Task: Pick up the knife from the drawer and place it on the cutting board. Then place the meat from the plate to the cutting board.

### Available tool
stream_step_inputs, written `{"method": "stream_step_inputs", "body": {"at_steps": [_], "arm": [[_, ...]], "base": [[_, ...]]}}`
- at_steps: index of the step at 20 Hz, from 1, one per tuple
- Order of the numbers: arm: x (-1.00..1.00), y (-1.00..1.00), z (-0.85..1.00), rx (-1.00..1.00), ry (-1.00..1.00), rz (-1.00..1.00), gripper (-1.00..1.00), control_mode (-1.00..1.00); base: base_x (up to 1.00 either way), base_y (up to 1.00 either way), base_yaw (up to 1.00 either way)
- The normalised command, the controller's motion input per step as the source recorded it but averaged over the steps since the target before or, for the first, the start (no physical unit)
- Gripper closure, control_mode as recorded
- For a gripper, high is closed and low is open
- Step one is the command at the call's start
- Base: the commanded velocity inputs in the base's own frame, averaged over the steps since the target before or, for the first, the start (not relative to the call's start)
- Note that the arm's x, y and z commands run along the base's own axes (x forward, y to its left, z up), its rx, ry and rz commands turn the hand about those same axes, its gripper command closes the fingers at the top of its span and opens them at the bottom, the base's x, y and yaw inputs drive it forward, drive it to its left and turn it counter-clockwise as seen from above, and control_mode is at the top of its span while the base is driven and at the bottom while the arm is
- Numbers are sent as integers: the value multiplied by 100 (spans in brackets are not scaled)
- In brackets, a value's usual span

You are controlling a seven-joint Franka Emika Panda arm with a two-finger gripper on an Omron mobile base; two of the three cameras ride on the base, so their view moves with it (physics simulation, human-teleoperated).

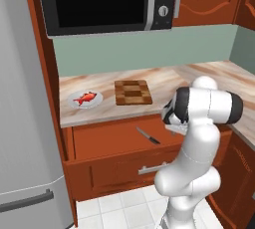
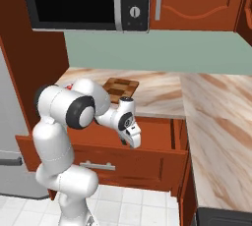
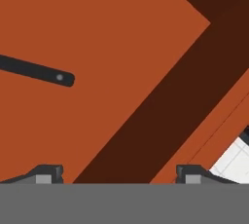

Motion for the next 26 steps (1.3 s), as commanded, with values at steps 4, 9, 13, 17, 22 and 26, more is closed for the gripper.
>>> {"method": "stream_step_inputs", "body": {"at_steps": [4, 9, 13, 17, 22, 26], "arm": [[-100, -5, -63, 0, -4, 0, -100, -100], [-51, 0, -12, 0, -2, 0, -100, -100], [-1, 0, 0, 0, 0, 0, -100, -100], [-46, 0, 23, 0, -9, 1, -100, -100], [-75, -5, 91, 5, -18, 5, -100, -100], [-79, -5, 100, 2, -20, 5, -100, -100]], "base": [[0, 0, 0], [0, 0, 0], [0, 0, 0], [0, 0, 0], [0, 0, 0], [0, 0, 0]]}}
